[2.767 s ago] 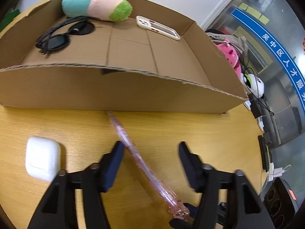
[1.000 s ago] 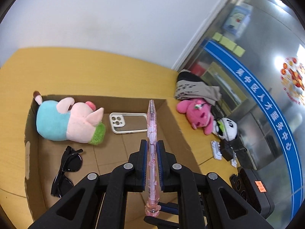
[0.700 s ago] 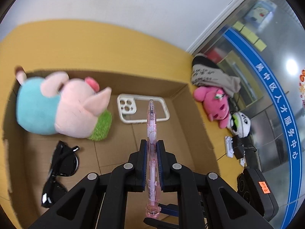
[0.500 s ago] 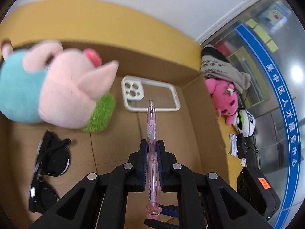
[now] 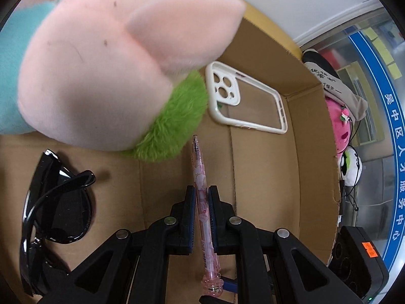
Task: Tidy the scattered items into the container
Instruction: 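Carry the pen with the right gripper down into the box, then open the right gripper to release the pen in the box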
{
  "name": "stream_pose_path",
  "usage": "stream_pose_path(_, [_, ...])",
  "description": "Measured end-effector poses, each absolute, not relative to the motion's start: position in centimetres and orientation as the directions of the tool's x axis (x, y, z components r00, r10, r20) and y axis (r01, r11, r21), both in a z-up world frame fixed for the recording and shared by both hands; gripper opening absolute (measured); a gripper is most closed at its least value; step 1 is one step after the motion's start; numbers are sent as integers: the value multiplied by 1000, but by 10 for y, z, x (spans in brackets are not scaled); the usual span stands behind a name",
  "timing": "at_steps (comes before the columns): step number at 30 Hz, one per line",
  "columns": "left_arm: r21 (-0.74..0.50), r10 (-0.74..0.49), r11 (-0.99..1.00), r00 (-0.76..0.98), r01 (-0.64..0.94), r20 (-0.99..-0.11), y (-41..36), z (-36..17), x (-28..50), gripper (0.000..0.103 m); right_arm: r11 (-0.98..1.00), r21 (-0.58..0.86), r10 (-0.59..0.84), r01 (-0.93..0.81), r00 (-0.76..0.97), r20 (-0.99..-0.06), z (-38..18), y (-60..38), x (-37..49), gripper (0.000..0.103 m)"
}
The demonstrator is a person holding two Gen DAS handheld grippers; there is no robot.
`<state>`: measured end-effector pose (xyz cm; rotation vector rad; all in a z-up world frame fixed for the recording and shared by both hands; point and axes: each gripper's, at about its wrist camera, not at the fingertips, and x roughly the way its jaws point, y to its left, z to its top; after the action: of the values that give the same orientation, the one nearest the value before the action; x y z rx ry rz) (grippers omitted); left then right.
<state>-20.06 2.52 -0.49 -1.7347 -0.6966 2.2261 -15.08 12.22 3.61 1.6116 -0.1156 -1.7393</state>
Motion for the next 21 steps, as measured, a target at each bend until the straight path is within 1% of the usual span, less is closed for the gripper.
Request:
stream_pose_path(2, [-500, 458, -859, -269, 112, -847, 25, -6, -202, 10, -721, 531, -564, 445, 68, -823, 37, 124, -151, 23])
stream_pose_path(4, [-483, 441, -869, -276, 108, -854, 27, -5, -202, 10, -730, 527, -564, 435, 51, -824, 39, 127, -152, 24])
stream_pose_path(5, [-472, 429, -876, -281, 105, -859, 28, -3, -202, 12, -731, 525, -564, 436, 48, -824, 40, 127, -152, 25])
stream_pose_path(7, [-471, 426, -876, -293, 102, -856, 27, 0, -199, 28, -726, 530, -569, 437, 50, -821, 41, 128, -150, 33])
stream_pose_path(8, [-485, 436, -869, -309, 102, -845, 25, 3, -196, 45, -724, 535, -574, 436, 49, -817, 42, 129, -149, 39])
stream_pose_path(9, [-501, 446, -860, -330, 100, -832, 24, 8, -193, 57, -720, 539, -582, 436, 43, -812, 44, 131, -148, 42])
stream_pose_path(10, [-519, 458, -849, -359, 93, -813, 22, 15, -187, 60, -716, 542, -591, 440, 31, -806, 48, 134, -145, 44])
stream_pose_path(11, [-529, 464, -845, -385, 77, -798, 20, 23, -181, 61, -713, 535, -596, 454, 10, -803, 54, 137, -140, 49])
stream_pose_path(12, [-529, 465, -847, -413, 50, -784, 20, 34, -173, 64, -714, 516, -595, 473, -23, -803, 61, 141, -134, 55])
stream_pose_path(13, [-518, 457, -855, -436, 24, -775, 21, 45, -165, 68, -718, 499, -592, 486, -48, -804, 67, 144, -129, 59])
stream_pose_path(14, [-501, 444, -865, -459, 3, -770, 21, 55, -157, 74, -724, 477, -586, 498, -80, -806, 73, 149, -122, 66])
stream_pose_path(15, [-475, 423, -880, -491, -20, -762, 21, 67, -145, 78, -733, 456, -579, 505, -112, -808, 79, 154, -116, 71])
stream_pose_path(17, [-417, 377, -907, -563, -62, -735, 20, 92, -118, 84, -750, 396, -565, 530, -201, -800, 93, 164, -98, 74])
stream_pose_path(20, [-338, 315, -936, -653, -95, -689, 16, 120, -75, 87, -777, 285, -527, 562, -331, -783, 113, 177, -73, 76])
stream_pose_path(21, [-297, 283, -949, -687, -101, -669, 15, 129, -58, 91, -786, 254, -514, 564, -368, -775, 118, 179, -67, 76])
